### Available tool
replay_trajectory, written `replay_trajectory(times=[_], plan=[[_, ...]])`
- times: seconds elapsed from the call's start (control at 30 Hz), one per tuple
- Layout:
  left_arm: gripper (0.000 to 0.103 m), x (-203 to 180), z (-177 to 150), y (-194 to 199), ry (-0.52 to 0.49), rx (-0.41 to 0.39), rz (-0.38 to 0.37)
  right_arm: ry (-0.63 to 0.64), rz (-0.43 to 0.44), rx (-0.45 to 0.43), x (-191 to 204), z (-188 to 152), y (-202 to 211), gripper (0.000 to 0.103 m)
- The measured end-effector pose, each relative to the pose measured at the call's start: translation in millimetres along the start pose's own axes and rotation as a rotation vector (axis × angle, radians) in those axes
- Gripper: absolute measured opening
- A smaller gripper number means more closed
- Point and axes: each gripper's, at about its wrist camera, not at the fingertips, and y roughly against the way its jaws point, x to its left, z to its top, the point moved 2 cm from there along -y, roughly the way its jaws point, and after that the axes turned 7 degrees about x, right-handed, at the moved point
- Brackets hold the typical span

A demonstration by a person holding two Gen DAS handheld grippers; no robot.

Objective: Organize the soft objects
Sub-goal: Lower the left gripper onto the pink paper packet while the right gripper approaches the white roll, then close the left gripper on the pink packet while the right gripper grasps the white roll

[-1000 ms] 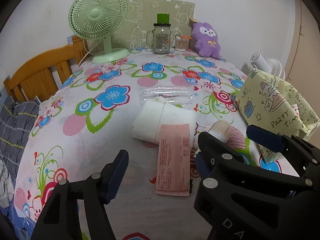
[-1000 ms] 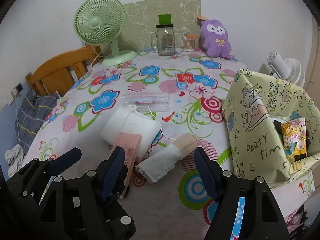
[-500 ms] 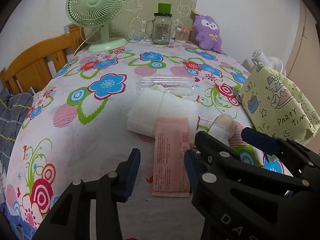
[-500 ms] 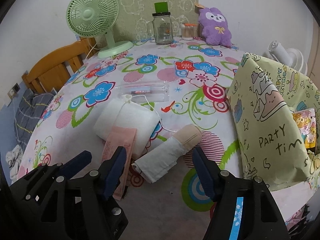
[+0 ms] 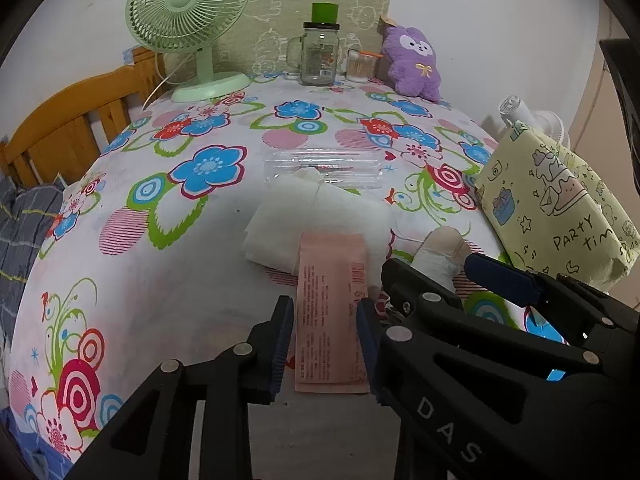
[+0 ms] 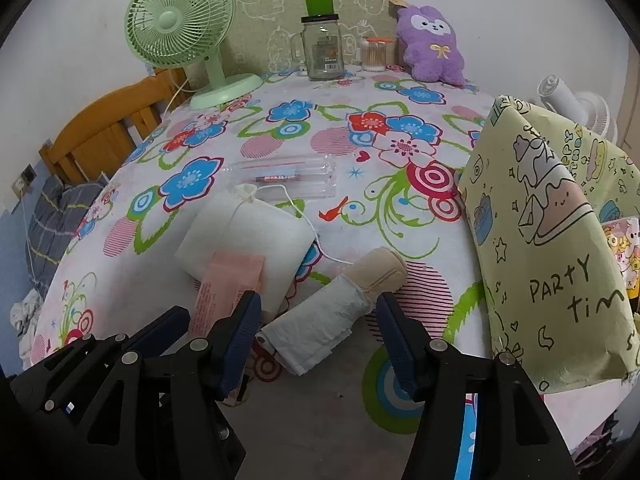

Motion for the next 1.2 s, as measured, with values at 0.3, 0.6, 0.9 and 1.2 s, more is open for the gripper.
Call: replay_trajectory(times=[0.3,0.6,0.9,1.2], plan=[[0.060,6,1,-3,0.007,0.003,0.043,0.018,0.034,0.011,6,3,-8,0.036],[0.067,-1,1,-4,0.000,0.014,0.048,0.035,0.023,0.013,2,3,-6,0.018],[0.045,-9,-1,-10,-0.004,0.042,0.010,0.026,-0.003,0.013,-9,-1,-4,0.017],[0.039,-9,-1,-4,-0.009,0.016,0.018,0.032,-0.002,0.012,-8,-2,-1,0.015]])
